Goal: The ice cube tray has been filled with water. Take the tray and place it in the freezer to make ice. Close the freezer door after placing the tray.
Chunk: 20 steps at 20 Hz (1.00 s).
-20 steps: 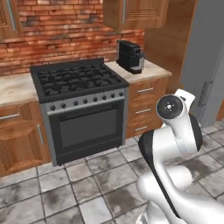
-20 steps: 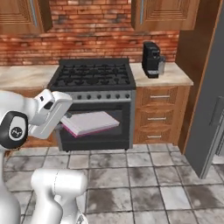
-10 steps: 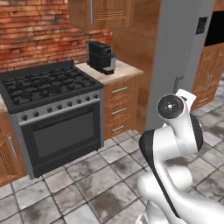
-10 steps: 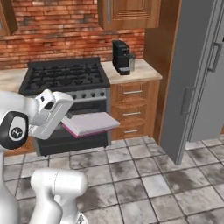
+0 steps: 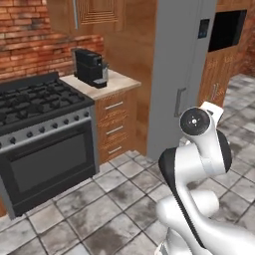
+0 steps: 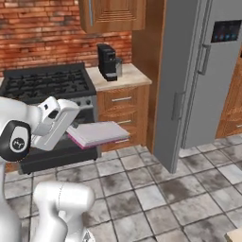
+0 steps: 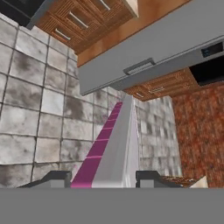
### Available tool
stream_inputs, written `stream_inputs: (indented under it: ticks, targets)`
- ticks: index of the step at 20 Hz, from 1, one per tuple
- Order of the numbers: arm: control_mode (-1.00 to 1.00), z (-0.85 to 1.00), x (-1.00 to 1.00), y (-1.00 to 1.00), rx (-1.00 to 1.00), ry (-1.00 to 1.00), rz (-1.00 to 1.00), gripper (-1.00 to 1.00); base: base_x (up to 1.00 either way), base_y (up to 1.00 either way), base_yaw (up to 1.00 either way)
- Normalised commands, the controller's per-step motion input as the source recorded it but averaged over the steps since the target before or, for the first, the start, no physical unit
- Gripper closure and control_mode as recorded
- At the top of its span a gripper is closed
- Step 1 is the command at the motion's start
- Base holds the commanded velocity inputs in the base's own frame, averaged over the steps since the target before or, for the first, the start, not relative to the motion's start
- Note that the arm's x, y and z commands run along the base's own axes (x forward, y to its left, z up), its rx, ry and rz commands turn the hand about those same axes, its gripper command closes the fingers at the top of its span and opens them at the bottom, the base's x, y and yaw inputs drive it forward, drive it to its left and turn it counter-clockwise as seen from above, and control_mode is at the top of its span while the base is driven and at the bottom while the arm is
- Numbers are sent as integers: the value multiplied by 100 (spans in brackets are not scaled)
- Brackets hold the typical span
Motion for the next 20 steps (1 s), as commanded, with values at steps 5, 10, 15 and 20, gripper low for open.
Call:
stream_inputs:
  ticks: [5, 10, 15, 20]
  targets:
    - [100, 0, 0, 0, 0, 0, 0, 100, 1, -47, -32]
    - [100, 0, 0, 0, 0, 0, 0, 100, 3, -44, -36]
    - [100, 0, 0, 0, 0, 0, 0, 100, 34, -19, -36]
    - [100, 0, 0, 0, 0, 0, 0, 100, 60, 0, -34]
